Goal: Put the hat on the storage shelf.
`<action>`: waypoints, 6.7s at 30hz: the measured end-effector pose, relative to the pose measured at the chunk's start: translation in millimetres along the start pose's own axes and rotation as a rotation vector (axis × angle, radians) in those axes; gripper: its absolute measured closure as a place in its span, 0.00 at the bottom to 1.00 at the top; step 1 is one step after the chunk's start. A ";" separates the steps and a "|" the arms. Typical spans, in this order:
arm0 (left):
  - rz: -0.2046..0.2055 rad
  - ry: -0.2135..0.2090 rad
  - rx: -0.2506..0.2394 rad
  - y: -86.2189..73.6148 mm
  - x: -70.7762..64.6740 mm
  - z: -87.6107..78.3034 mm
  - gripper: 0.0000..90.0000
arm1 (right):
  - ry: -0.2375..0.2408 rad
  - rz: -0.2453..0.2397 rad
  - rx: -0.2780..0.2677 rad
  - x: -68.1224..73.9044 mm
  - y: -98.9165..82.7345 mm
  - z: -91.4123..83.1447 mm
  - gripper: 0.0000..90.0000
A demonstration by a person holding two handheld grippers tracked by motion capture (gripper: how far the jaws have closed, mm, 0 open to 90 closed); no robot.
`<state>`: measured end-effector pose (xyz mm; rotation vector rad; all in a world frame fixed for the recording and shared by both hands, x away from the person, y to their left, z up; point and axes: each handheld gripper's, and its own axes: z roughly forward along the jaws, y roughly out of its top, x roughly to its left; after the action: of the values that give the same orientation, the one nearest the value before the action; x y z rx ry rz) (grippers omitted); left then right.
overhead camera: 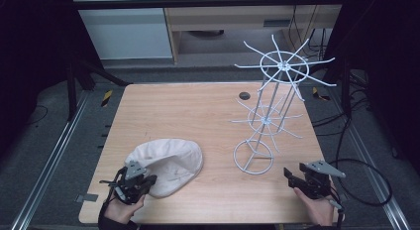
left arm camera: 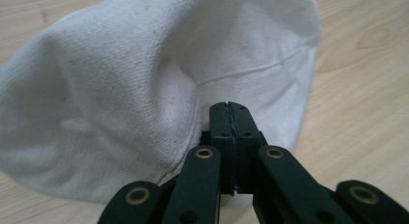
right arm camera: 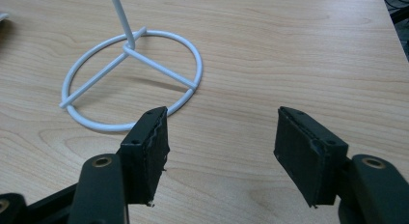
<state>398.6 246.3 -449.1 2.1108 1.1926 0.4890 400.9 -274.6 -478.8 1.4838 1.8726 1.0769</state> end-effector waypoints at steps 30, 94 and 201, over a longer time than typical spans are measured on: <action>-0.075 0.094 -0.184 16.5 26.1 -18.5 0.99 | 0.000 0.003 -0.010 -0.1 -0.9 1.3 0.39; 0.088 -0.078 -0.095 34.0 -36.7 -1.0 0.99 | 0.004 0.001 -0.002 0.4 -2.2 2.2 0.39; -0.131 0.008 -0.549 77.1 33.7 -51.4 0.98 | 0.002 -0.033 -0.003 -1.4 -2.1 4.9 0.37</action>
<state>432.3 265.0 -358.4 1.5549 1.0455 0.6762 403.9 -274.9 -483.4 1.4455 1.8899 1.0661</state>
